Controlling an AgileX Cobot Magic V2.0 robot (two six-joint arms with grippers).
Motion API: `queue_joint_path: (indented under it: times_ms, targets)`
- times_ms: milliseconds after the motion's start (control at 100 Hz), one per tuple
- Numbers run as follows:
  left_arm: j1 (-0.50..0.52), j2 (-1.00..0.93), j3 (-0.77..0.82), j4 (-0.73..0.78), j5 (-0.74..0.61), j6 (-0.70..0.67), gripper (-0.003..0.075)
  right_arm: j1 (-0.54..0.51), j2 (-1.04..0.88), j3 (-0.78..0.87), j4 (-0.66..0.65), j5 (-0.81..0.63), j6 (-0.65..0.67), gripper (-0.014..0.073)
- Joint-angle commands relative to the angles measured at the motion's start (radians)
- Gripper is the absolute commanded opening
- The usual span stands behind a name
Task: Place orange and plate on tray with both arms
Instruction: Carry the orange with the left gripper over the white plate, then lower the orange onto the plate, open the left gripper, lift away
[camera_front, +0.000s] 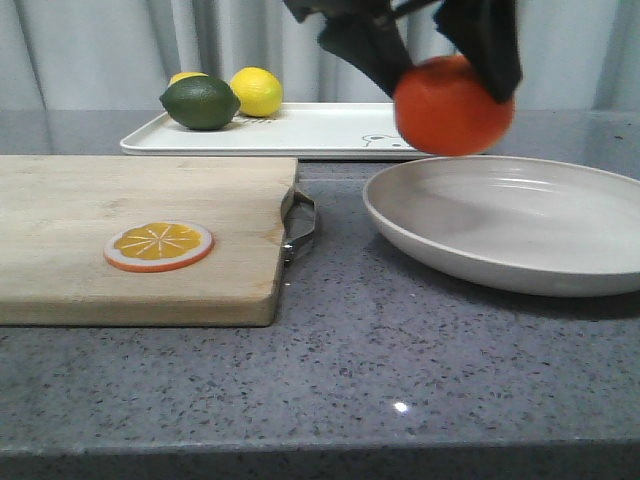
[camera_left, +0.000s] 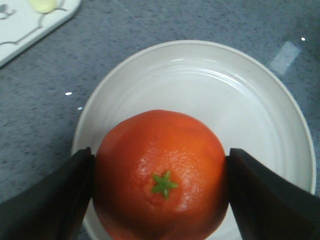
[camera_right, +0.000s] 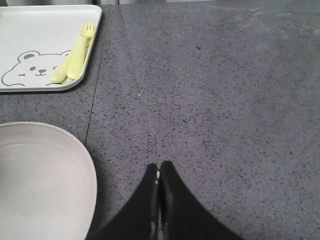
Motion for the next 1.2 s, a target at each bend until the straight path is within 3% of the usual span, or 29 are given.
queue_joint_path:
  times_ms: [0, 730, 850, 1030, 1190]
  targets:
    - [-0.038, -0.009, -0.063, -0.020, -0.049, 0.001, 0.0260, 0.000, 0.002, -0.038, -0.003, -0.057, -0.003, -0.0068]
    - [-0.081, 0.093, -0.109, -0.007, -0.060, 0.001, 0.0268, 0.000, 0.002, -0.038, -0.003, -0.049, -0.003, -0.0068]
    - [-0.081, 0.093, -0.109, -0.007, -0.061, 0.001, 0.0340, 0.000, 0.002, -0.038, -0.003, -0.049, -0.003, -0.0068]
    - [-0.081, 0.093, -0.109, -0.007, -0.063, 0.001, 0.0535, 0.000, 0.002, -0.038, -0.003, -0.049, -0.003, -0.0068]
    - [-0.081, 0.093, -0.109, -0.007, -0.061, 0.001, 0.0582, 0.000, 0.002, -0.038, -0.003, -0.049, -0.003, -0.0068]
